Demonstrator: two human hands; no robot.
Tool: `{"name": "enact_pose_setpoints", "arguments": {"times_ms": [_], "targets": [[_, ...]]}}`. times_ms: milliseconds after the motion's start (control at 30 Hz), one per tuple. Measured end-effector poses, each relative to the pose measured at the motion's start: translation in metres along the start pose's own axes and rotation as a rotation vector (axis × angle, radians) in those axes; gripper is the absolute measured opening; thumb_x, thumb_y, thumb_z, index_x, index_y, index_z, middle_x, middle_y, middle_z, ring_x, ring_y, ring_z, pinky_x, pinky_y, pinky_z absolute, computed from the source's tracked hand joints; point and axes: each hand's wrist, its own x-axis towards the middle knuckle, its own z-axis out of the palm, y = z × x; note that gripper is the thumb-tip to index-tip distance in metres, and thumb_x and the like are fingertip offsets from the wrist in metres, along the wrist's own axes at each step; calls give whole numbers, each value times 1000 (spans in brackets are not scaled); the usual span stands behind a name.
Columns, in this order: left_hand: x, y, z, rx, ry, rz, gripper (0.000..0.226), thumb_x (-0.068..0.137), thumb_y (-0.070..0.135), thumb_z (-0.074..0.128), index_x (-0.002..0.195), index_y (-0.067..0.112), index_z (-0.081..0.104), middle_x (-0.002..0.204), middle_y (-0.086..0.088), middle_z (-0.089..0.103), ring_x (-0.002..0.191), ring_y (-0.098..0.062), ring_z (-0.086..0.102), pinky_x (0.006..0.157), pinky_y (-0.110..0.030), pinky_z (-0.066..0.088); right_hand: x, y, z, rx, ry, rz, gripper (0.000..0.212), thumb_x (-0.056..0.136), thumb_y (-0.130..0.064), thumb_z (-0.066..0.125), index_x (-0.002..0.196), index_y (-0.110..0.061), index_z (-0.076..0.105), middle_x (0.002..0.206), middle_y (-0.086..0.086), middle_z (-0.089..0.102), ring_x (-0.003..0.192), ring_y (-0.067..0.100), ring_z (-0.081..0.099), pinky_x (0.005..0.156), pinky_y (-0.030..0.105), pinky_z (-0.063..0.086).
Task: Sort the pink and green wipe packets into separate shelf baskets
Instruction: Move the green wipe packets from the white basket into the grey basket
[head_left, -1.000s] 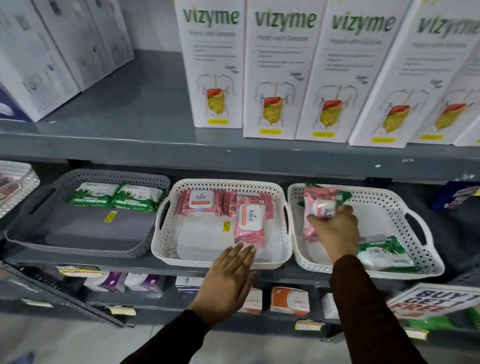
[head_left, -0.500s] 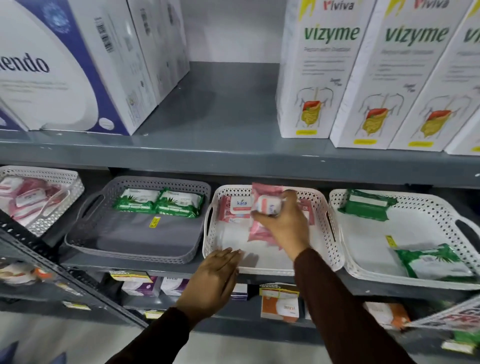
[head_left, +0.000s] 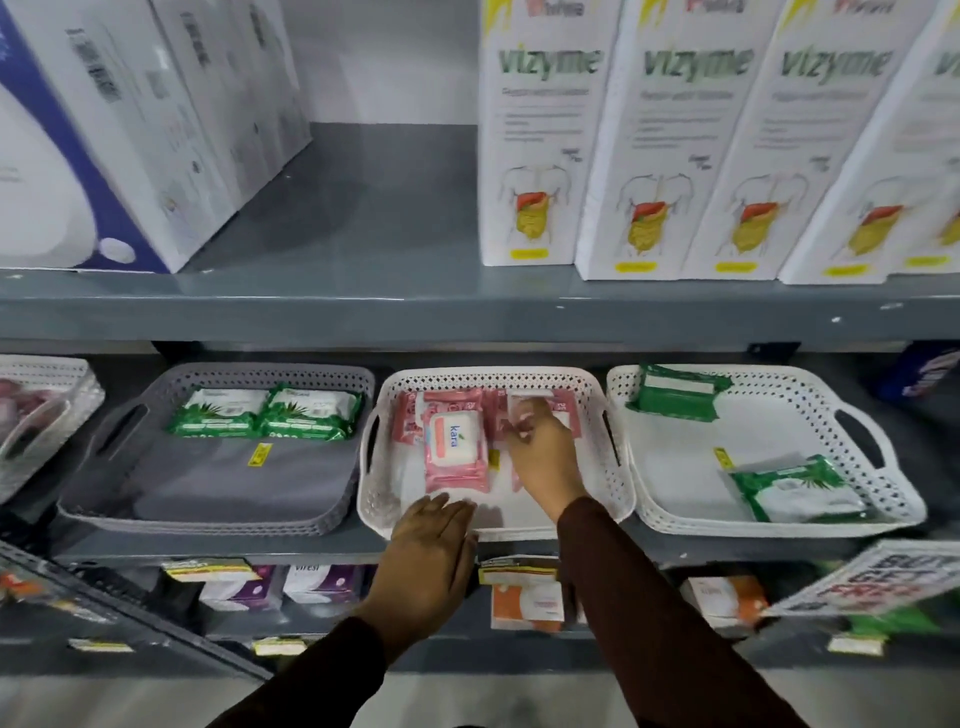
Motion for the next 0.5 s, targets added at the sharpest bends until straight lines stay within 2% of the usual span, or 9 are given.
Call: {"name": "enact_pose_setpoints", "arguments": {"times_ms": [133, 200, 267, 333, 400, 500], "targets": [[22, 49, 18, -24, -52, 75, 48, 100, 33, 36, 131, 4, 58, 129, -12, 63, 123, -31, 55, 111, -36, 24, -4, 31, -64, -38, 270, -50, 9, 90, -17, 60, 97, -22, 62, 94, 1, 71, 83, 21, 67, 72, 32, 54], [36, 71, 27, -39, -64, 126, 49, 100, 33, 37, 134, 3, 54, 135, -14, 59, 128, -32, 50, 114, -36, 19, 1, 53, -100, -179, 376, -2, 9, 88, -23, 62, 97, -20, 64, 97, 6, 71, 85, 26, 66, 73, 35, 55], [50, 94, 38, -62, -78, 170, 51, 101, 35, 34, 141, 6, 47, 143, -12, 51, 136, -31, 41, 117, -34, 11, 8, 82, -141, -433, 346, 184, 26, 87, -29, 59, 110, -17, 62, 110, 13, 66, 99, 32, 63, 84, 42, 54], [64, 114, 47, -90, -104, 213, 54, 104, 38, 29, 149, 10, 33, 154, -7, 35, 145, -26, 25, 119, -33, 5, 13, 110, -180, -674, 259, 484, 44, 87, -36, 54, 125, -14, 53, 132, 18, 52, 122, 39, 49, 98, 52, 45], [76, 131, 55, -92, -138, 262, 58, 104, 43, 19, 152, 11, 25, 159, -4, 24, 149, -20, 10, 119, -35, 6, 16, 134, -205, -724, 179, 680, 56, 89, -48, 50, 134, -14, 45, 150, 21, 32, 138, 43, 29, 106, 60, 35], [89, 153, 65, -62, -177, 330, 63, 102, 46, 10, 152, 12, 26, 160, -3, 23, 149, -19, 7, 119, -33, 0, 25, 161, -220, -662, 68, 768, 67, 89, -62, 47, 131, -11, 49, 160, 25, 14, 147, 46, 8, 113, 64, 21]]}}
